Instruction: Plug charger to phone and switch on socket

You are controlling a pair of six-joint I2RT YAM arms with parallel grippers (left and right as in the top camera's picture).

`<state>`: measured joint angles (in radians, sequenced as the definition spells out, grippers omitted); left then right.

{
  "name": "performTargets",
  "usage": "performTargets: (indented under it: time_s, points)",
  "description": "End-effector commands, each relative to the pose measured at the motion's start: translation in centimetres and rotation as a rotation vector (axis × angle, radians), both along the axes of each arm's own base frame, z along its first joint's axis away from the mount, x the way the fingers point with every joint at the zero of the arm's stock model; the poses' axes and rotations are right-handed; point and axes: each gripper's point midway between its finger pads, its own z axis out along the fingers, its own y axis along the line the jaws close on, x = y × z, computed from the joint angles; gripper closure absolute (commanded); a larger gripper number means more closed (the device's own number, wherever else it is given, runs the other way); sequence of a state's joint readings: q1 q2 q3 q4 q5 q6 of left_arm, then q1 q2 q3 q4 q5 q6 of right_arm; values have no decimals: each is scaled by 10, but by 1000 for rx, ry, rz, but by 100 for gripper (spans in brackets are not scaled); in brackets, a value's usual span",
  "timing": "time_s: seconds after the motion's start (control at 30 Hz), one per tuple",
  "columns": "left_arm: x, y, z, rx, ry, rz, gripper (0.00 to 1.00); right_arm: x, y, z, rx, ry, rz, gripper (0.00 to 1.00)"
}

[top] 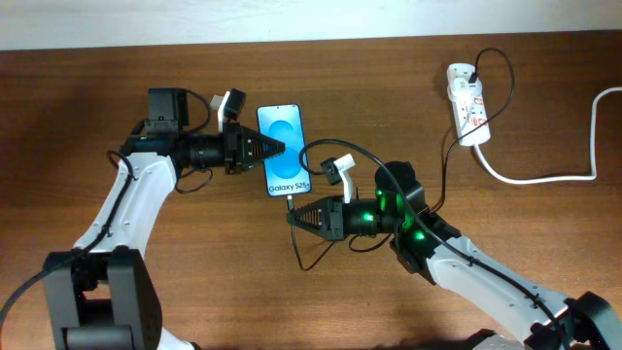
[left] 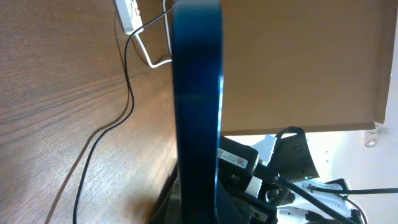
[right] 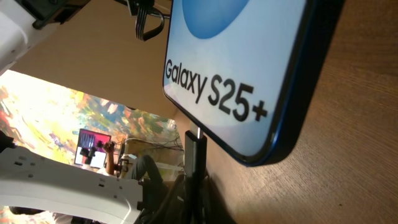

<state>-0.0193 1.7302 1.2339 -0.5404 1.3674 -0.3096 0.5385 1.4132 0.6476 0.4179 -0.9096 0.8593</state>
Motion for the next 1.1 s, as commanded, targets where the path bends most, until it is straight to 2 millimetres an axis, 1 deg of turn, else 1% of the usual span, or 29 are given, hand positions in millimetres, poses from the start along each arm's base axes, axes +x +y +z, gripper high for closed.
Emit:
performTargets:
  time_s: [0.0,0.1,0.2,0.27,0.53,0.7,0.8,0.97,1.07]
  points:
    - [-1,0,8,-25,-19,-14,100,0,1,0,1,-23,5,96]
    - [-1,0,8,-25,-19,-14,100,3,0,0,-1,-24,-7,96]
    - [-1,0,8,-25,-19,-14,100,15,-11,0,-3,-24,-51,96]
    - [-1,0,8,-25,-19,-14,100,19,-14,0,-2,-20,-64,96]
    - [-1,0,8,-25,-19,-14,100,19,-14,-1,-4,-21,-65,96]
    - [-3,-4,8,-25,-19,-26,100,28,-16,-3,-21,-30,-120,96]
    - [-6,-10,8,-25,-19,-43,100,33,-17,0,-17,-50,-140,96]
    - [-7,-11,8,-25,-19,-46,100,38,-17,5,-3,-74,-161,96]
    - [-9,-16,8,-25,-19,-59,100,43,-18,6,-8,-85,-191,96]
